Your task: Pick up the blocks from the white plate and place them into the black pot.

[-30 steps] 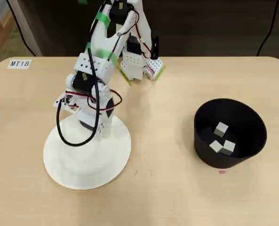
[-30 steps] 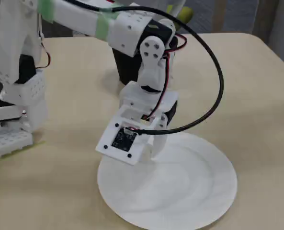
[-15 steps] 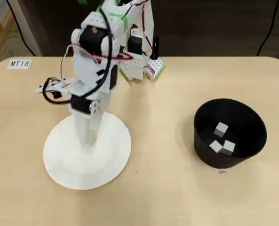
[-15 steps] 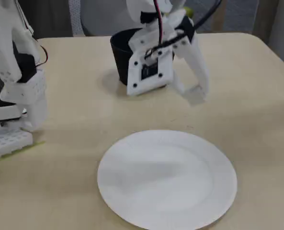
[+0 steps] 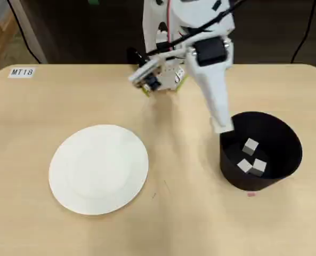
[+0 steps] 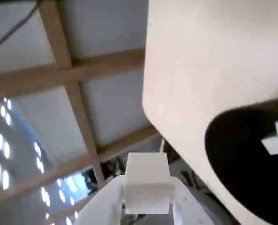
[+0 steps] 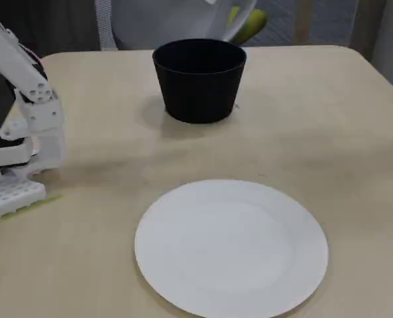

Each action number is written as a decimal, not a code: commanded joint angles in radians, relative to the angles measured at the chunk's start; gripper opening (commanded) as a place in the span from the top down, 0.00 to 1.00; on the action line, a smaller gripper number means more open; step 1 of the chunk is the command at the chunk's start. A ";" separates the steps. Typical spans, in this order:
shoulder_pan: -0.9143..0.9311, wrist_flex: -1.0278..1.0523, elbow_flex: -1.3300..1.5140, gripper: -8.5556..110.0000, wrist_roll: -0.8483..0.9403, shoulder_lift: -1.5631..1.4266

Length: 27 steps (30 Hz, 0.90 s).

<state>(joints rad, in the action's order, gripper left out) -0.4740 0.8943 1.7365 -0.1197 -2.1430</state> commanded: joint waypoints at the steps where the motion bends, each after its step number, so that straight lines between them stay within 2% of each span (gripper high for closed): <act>1: -0.094 -0.239 0.308 0.95 -0.040 -0.176; 11: -0.135 -0.457 0.617 0.95 -0.012 -0.175; 23: -0.207 -0.471 0.644 0.94 0.032 -0.103; 27: -0.207 -0.451 0.644 0.65 0.034 -0.101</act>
<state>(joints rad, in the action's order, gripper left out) -0.6734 0.4433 2.3838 -0.0905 -2.2457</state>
